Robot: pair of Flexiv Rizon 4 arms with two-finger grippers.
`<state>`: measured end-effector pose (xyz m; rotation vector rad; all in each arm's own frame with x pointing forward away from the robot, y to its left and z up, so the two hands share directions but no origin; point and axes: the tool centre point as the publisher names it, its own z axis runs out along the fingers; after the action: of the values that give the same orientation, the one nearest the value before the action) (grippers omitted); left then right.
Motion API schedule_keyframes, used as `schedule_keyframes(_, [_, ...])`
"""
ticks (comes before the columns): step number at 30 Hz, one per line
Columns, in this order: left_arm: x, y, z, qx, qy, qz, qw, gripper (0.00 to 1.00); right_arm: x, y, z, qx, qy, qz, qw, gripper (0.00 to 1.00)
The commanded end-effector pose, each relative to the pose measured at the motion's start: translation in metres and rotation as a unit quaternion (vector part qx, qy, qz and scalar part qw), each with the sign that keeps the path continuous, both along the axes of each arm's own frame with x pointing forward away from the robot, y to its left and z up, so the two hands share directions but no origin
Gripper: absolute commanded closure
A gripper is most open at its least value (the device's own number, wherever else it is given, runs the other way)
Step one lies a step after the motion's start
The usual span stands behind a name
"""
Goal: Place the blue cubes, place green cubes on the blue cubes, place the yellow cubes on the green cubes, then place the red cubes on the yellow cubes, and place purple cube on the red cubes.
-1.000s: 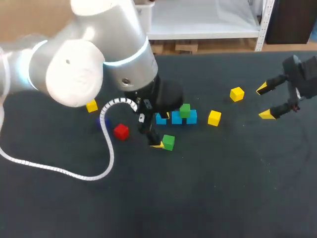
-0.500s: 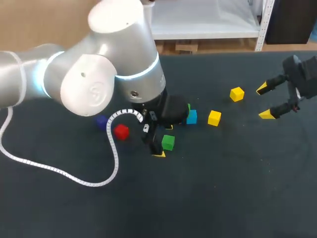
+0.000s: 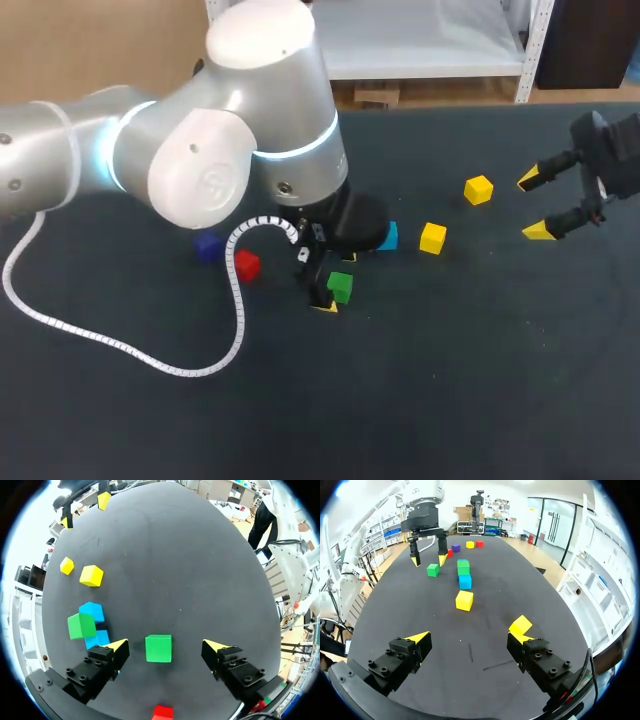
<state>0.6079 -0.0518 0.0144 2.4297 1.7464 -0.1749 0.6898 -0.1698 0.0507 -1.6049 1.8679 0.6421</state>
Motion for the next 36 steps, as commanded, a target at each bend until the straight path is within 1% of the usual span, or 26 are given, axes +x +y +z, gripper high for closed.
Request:
schedule_keyframes(1, [0.004, 0.002, -0.002, 0.002, 0.002, -0.001, 1.000, 0.05, 0.000, 0.000, 0.000, 0.001, -0.001, 0.000, 1.000, 0.00])
schedule_keyframes(6, [0.006, 0.005, -0.004, 0.003, 0.002, 0.003, 1.000, 0.08, 0.000, 0.000, 0.000, 0.001, -0.001, 0.000, 1.000, 0.00])
schedule_keyframes(7, [0.006, 0.005, -0.004, 0.004, 0.002, 0.004, 1.000, 0.16, 0.000, 0.000, 0.000, 0.001, -0.001, 0.000, 1.000, 0.00])
schedule_keyframes(11, [0.007, 0.006, -0.007, 0.008, 0.004, 0.005, 1.000, 0.17, 0.000, 0.000, 0.000, 0.001, -0.001, 0.000, 1.000, 0.00])
schedule_keyframes(13, [0.007, 0.005, -0.008, 0.009, 0.006, 0.006, 1.000, 0.16, 0.000, 0.000, 0.000, 0.001, -0.001, 0.000, 1.000, 0.00])
schedule_keyframes(14, [0.007, 0.004, -0.008, 0.010, 0.009, 0.009, 1.000, 0.18, 0.000, 0.000, 0.000, 0.001, -0.001, 0.000, 1.000, 0.00])
schedule_keyframes(15, [0.007, 0.004, -0.009, 0.009, 0.011, 0.010, 1.000, 0.21, 0.000, 0.000, 0.000, 0.001, -0.001, 0.000, 1.000, 0.00])
schedule_keyframes(18, [0.007, 0.003, -0.010, 0.009, 0.013, 0.015, 1.000, 0.24, 0.000, 0.000, 0.000, 0.001, -0.001, 0.000, 1.000, 0.00])
schedule_keyframes(19, [0.008, 0.003, -0.011, 0.010, 0.014, 0.016, 1.000, 0.26, 0.000, 0.000, 0.000, 0.001, -0.001, 0.000, 1.000, 0.00])
schedule_keyframes(21, [0.008, 0.002, -0.012, 0.009, 0.017, 0.020, 1.000, 0.45, 0.000, 0.000, 0.000, 0.001, -0.001, 0.000, 1.000, 0.00])
schedule_keyframes(24, [0.009, 0.003, -0.012, 0.013, 0.020, 0.029, 0.999, 0.67, 0.000, 0.000, 0.000, 0.001, -0.001, 0.000, 1.000, 0.00])
schedule_keyframes(25, [0.010, 0.003, -0.013, 0.014, 0.020, 0.031, 0.999, 0.87, 0.000, 0.000, 0.000, 0.001, -0.001, 0.000, 1.000, 0.00])
schedule_keyframes(26, [0.010, 0.004, -0.013, 0.015, 0.021, 0.033, 0.999, 0.99, 0.000, 0.000, 0.000, 0.001, -0.001, 0.000, 1.000, 0.00])
schedule_keyframes(29, [0.010, 0.005, -0.012, 0.017, 0.020, 0.039, 0.999, 1.00, 0.000, 0.000, 0.000, 0.001, -0.001, 0.000, 1.000, 0.00])
schedule_keyframes(31, [0.010, 0.006, -0.006, 0.015, 0.022, 0.051, 0.998, 1.00, 0.000, 0.000, 0.000, 0.001, -0.001, 0.000, 1.000, 0.00])
schedule_keyframes(34, [0.011, 0.009, 0.008, 0.002, 0.016, 0.074, 0.997, 1.00, 0.000, 0.000, 0.000, 0.001, -0.001, 0.000, 1.000, 0.00])
schedule_keyframes(36, [0.010, 0.010, 0.021, -0.003, 0.011, 0.087, 0.996, 1.00, 0.000, 0.000, 0.000, 0.001, -0.001, 0.000, 1.000, 0.00])
